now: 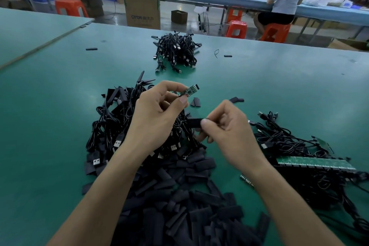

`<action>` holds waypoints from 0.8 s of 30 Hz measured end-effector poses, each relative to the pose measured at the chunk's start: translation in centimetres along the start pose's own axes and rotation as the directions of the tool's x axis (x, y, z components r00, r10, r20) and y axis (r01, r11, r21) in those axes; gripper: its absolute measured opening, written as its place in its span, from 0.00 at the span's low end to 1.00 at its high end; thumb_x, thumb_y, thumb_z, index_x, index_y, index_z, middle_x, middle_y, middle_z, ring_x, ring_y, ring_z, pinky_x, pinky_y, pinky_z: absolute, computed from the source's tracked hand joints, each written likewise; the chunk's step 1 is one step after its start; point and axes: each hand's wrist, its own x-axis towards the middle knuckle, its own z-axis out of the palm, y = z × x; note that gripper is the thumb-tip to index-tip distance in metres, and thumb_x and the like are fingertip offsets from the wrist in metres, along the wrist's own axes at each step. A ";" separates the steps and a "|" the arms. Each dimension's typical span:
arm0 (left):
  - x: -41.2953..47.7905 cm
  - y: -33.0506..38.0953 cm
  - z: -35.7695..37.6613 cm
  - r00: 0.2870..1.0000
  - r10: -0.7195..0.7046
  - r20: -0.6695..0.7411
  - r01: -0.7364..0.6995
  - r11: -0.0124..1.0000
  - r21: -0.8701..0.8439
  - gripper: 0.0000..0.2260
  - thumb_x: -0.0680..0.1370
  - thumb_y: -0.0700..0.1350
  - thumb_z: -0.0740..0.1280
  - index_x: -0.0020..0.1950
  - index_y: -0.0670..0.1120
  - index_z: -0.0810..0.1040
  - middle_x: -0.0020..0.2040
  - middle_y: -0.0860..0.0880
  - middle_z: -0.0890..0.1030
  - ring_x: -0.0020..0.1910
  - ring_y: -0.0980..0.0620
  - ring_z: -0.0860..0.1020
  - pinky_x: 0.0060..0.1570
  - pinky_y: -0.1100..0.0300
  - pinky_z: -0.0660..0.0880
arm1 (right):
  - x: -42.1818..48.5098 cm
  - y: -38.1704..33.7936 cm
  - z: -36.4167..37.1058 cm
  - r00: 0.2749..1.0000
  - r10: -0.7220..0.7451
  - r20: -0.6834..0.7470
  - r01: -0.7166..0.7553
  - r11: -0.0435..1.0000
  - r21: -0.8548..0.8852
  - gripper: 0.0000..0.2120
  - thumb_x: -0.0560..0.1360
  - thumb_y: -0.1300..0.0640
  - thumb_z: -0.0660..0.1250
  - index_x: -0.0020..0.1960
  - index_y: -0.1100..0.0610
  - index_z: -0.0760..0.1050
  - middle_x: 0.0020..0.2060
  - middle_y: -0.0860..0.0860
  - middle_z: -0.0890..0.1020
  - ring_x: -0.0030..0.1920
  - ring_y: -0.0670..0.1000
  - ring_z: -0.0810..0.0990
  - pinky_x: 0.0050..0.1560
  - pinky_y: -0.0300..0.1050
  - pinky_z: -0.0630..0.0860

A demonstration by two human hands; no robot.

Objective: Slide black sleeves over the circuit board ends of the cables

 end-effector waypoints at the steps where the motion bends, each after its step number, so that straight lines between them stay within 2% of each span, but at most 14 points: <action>1: 0.0 0.0 0.0 1.000 -0.003 0.003 0.003 1.000 0.001 0.07 0.79 0.43 0.71 0.50 0.56 0.81 0.39 0.51 0.84 0.32 0.57 0.74 0.35 0.64 0.72 | 0.1 0.0 -0.5 1.000 0.005 -0.019 -0.004 0.999 0.041 0.08 0.77 0.65 0.67 0.45 0.53 0.71 0.33 0.56 0.85 0.34 0.50 0.84 0.35 0.40 0.77; 3: -0.1 0.1 0.0 1.000 -0.009 0.011 0.009 1.000 -0.001 0.07 0.79 0.43 0.71 0.50 0.56 0.81 0.39 0.51 0.84 0.31 0.58 0.72 0.33 0.66 0.71 | 0.3 -0.1 -1.1 0.999 0.003 -0.040 0.000 0.997 0.072 0.13 0.79 0.66 0.65 0.51 0.48 0.74 0.36 0.57 0.84 0.34 0.47 0.84 0.36 0.35 0.75; 5: -0.2 0.2 0.0 1.000 -0.015 0.018 0.015 1.000 0.001 0.08 0.79 0.43 0.71 0.50 0.57 0.81 0.40 0.51 0.85 0.31 0.57 0.73 0.32 0.67 0.70 | 0.4 -0.1 -1.4 0.998 -0.019 -0.057 0.023 0.997 0.073 0.18 0.80 0.67 0.64 0.55 0.43 0.78 0.37 0.56 0.83 0.35 0.46 0.82 0.36 0.36 0.75; 8: -0.3 0.3 0.0 0.998 -0.035 0.042 0.036 0.999 -0.005 0.06 0.78 0.44 0.72 0.51 0.56 0.82 0.40 0.54 0.86 0.34 0.60 0.79 0.35 0.69 0.72 | 0.4 -0.2 -1.6 0.997 -0.034 -0.069 0.042 0.992 0.115 0.16 0.78 0.68 0.67 0.51 0.47 0.83 0.35 0.52 0.84 0.34 0.44 0.81 0.35 0.35 0.75; 11: -0.4 0.4 0.1 0.995 -0.053 0.085 0.054 0.998 -0.011 0.06 0.78 0.44 0.72 0.51 0.54 0.83 0.40 0.55 0.86 0.39 0.61 0.83 0.40 0.70 0.74 | 0.3 -0.2 -1.6 0.998 -0.019 -0.066 0.027 0.991 0.133 0.13 0.74 0.67 0.73 0.51 0.49 0.83 0.34 0.48 0.85 0.34 0.43 0.82 0.37 0.32 0.75; 16: -0.5 0.6 0.1 0.993 -0.051 0.105 0.052 0.999 -0.006 0.07 0.78 0.42 0.73 0.51 0.55 0.84 0.40 0.54 0.86 0.43 0.57 0.85 0.47 0.64 0.79 | 0.4 -0.4 -1.8 0.992 -0.030 -0.119 0.046 0.990 0.134 0.14 0.69 0.63 0.77 0.49 0.47 0.83 0.41 0.42 0.87 0.41 0.41 0.84 0.43 0.31 0.77; 20: -0.5 0.6 0.1 0.992 -0.050 0.117 0.051 0.999 -0.007 0.07 0.77 0.41 0.73 0.51 0.53 0.84 0.39 0.54 0.86 0.43 0.59 0.85 0.47 0.67 0.79 | 0.5 -0.6 -1.9 0.985 -0.063 -0.163 0.081 0.991 0.108 0.12 0.69 0.60 0.77 0.47 0.46 0.82 0.41 0.42 0.87 0.41 0.42 0.84 0.44 0.32 0.77; 24: -0.5 0.7 0.1 0.991 -0.049 0.124 0.049 0.999 0.003 0.06 0.77 0.41 0.73 0.51 0.51 0.85 0.39 0.55 0.86 0.42 0.60 0.85 0.46 0.71 0.76 | 0.6 -0.6 -2.0 0.976 -0.089 -0.198 0.112 0.988 0.107 0.12 0.70 0.63 0.77 0.47 0.47 0.82 0.41 0.41 0.87 0.41 0.41 0.85 0.43 0.31 0.77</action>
